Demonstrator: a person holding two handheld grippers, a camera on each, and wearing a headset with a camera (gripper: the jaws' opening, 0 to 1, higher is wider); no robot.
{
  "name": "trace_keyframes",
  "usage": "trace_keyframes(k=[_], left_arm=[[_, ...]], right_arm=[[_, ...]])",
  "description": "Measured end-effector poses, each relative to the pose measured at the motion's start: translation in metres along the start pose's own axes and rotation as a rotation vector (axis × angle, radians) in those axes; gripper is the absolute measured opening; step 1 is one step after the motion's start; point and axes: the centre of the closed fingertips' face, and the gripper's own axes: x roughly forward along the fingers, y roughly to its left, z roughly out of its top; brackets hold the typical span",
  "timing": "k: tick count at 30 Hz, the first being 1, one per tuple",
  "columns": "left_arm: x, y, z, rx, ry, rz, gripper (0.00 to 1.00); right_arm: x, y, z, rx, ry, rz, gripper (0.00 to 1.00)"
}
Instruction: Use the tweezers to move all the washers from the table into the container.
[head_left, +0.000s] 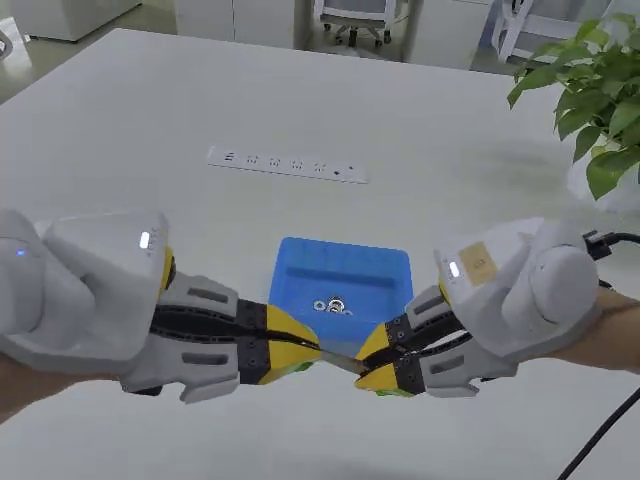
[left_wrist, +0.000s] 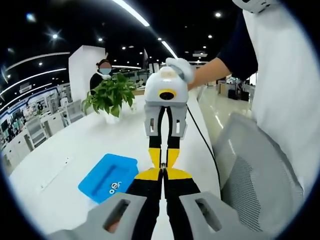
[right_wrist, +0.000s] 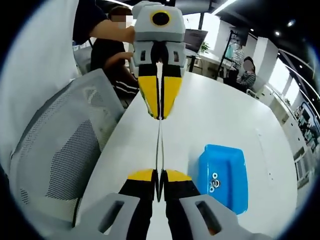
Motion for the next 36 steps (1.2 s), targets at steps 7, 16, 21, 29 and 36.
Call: trace_keyframes(k=[7, 16, 21, 29, 36], left_arm=[[0.007, -0.004, -0.017, 0.043, 0.104, -0.033, 0.05], [0.014, -0.002, -0.041, 0.066, 0.228, -0.064, 0.05], [0.021, 0.002, -0.058, 0.053, 0.287, -0.063, 0.05], [0.033, 0.017, -0.082, 0.017, 0.341, -0.01, 0.05], [0.043, 0.027, -0.11, -0.027, 0.36, -0.025, 0.06]], right_arm=[[0.005, 0.002, -0.01, -0.024, 0.071, 0.002, 0.07], [0.007, 0.001, -0.017, -0.043, 0.111, 0.008, 0.07], [0.01, -0.001, -0.022, -0.043, 0.128, 0.009, 0.07], [0.019, -0.014, -0.035, -0.048, 0.158, -0.023, 0.08], [0.043, -0.021, -0.055, -0.044, 0.167, -0.046, 0.08]])
